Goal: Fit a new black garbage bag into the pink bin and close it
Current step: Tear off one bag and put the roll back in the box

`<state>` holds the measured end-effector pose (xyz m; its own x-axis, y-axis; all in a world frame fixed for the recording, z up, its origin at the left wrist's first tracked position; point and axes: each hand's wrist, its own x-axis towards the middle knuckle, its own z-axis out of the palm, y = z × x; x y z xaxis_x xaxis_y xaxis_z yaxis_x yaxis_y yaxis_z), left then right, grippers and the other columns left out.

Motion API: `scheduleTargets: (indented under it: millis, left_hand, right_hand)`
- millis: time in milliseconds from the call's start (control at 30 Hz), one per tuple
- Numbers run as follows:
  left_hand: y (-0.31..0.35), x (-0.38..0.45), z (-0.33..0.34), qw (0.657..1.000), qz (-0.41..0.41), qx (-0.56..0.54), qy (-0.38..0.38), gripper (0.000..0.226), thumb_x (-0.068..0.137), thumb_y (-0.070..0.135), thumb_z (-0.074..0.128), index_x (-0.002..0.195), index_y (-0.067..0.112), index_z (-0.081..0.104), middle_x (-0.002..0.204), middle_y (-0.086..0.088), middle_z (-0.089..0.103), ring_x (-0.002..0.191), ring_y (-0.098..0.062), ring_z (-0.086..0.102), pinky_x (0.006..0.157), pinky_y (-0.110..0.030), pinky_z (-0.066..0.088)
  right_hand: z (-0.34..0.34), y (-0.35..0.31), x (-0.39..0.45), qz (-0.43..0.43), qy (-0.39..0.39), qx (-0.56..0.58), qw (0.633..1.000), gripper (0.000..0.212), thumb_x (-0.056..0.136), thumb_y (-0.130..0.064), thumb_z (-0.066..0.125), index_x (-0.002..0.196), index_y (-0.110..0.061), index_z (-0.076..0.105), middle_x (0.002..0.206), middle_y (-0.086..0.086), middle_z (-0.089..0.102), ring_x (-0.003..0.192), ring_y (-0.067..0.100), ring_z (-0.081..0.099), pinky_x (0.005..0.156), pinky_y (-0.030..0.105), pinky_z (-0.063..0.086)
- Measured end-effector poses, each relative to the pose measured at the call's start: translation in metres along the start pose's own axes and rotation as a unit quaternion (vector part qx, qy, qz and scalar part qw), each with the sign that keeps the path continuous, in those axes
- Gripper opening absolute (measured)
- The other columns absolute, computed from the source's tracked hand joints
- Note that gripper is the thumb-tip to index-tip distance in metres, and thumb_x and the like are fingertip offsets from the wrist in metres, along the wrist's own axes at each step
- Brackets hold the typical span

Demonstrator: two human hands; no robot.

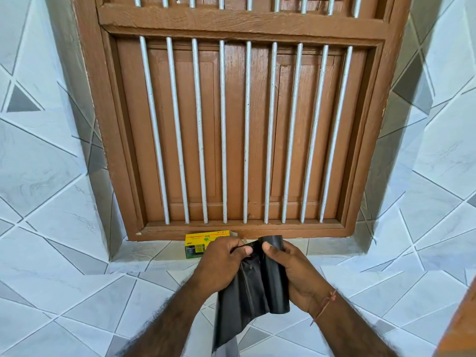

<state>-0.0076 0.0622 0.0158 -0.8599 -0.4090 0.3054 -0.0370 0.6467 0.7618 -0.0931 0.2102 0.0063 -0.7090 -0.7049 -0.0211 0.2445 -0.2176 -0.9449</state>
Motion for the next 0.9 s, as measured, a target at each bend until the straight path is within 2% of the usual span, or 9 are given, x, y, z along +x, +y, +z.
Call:
scheduleTargets:
  millis: [200,333,467,533,633,700,767,833,900]
  left_hand:
    - [-0.005,-0.005,0.010,0.996,-0.013,0.001,0.085,0.036,0.089,0.028,0.062,0.055,0.023,0.051,0.056,0.008,0.052,0.060,-0.013,0.048,0.059,-0.030,0.038]
    - [-0.007,-0.013,0.013,0.993,-0.017,0.027,0.116,0.030,0.091,0.032,0.059,0.066,0.017,0.057,0.062,0.003,0.058,0.066,-0.020,0.054,0.061,-0.034,0.044]
    - [-0.012,-0.018,0.012,0.989,-0.013,0.037,0.141,0.028,0.092,0.034,0.058,0.067,0.021,0.056,0.061,0.007,0.057,0.068,-0.021,0.056,0.061,-0.033,0.044]
    - [-0.011,-0.021,0.010,0.988,-0.016,0.038,0.150,0.028,0.092,0.033,0.058,0.068,0.018,0.056,0.062,0.006,0.058,0.068,-0.022,0.056,0.061,-0.034,0.045]
    - [-0.025,-0.027,-0.014,0.973,-0.030,0.003,0.230,0.023,0.092,0.022,0.059,0.071,0.014,0.063,0.064,0.003,0.063,0.066,-0.022,0.058,0.062,-0.034,0.043]
    - [-0.044,-0.035,-0.050,0.957,-0.048,0.014,0.285,0.025,0.091,0.016,0.060,0.066,0.015,0.062,0.064,0.001,0.062,0.066,-0.022,0.056,0.061,-0.032,0.036]
    - [-0.064,-0.045,-0.084,0.960,-0.071,0.050,0.266,0.031,0.092,0.016,0.059,0.061,0.018,0.056,0.062,0.002,0.059,0.064,-0.020,0.055,0.060,-0.031,0.035]
    - [-0.080,-0.054,-0.100,0.971,-0.095,0.101,0.195,0.031,0.093,0.022,0.058,0.063,0.018,0.058,0.065,-0.001,0.063,0.067,-0.017,0.058,0.061,-0.029,0.041]
    - [-0.088,-0.058,-0.097,0.979,-0.114,0.123,0.117,0.029,0.093,0.026,0.059,0.065,0.019,0.062,0.068,0.000,0.066,0.068,-0.014,0.060,0.064,-0.024,0.044]
  right_hand:
    - [0.007,0.002,0.008,-0.016,0.020,0.019,0.999,0.026,0.088,-0.016,0.067,0.109,-0.001,0.066,0.102,0.020,0.072,0.090,0.030,0.069,0.078,0.038,0.056]
    - [0.013,0.007,0.011,-0.023,0.013,0.026,0.999,0.024,0.088,-0.016,0.066,0.106,-0.001,0.066,0.097,0.019,0.072,0.089,0.031,0.068,0.080,0.040,0.055]
    - [0.018,0.015,0.017,-0.024,0.000,0.016,1.000,0.028,0.087,-0.017,0.068,0.108,0.001,0.065,0.099,0.020,0.071,0.092,0.032,0.067,0.089,0.045,0.054]
    - [0.022,0.016,0.020,-0.014,0.001,0.011,1.000,0.027,0.086,-0.017,0.068,0.107,0.000,0.065,0.093,0.019,0.071,0.086,0.031,0.068,0.084,0.045,0.056]
    - [-0.007,0.005,0.031,0.016,0.105,0.081,0.991,0.022,0.087,-0.019,0.065,0.102,-0.004,0.064,0.072,0.013,0.060,0.060,0.023,0.060,0.058,0.032,0.054]
    - [-0.050,-0.009,0.038,0.002,0.204,0.129,0.970,0.035,0.088,-0.022,0.064,0.116,-0.001,0.061,0.072,0.009,0.058,0.059,0.021,0.057,0.056,0.030,0.053]
    - [-0.079,-0.019,0.035,-0.032,0.240,0.148,0.959,0.047,0.085,-0.027,0.068,0.124,-0.002,0.058,0.078,0.009,0.061,0.062,0.020,0.061,0.060,0.031,0.055]
    - [-0.085,-0.021,0.032,-0.044,0.213,0.147,0.965,0.044,0.078,-0.031,0.071,0.115,-0.009,0.062,0.083,0.009,0.062,0.064,0.019,0.064,0.061,0.031,0.057]
    - [-0.077,-0.019,0.032,-0.029,0.170,0.141,0.975,0.035,0.080,-0.026,0.070,0.111,-0.013,0.059,0.087,0.011,0.063,0.072,0.022,0.065,0.067,0.036,0.058]
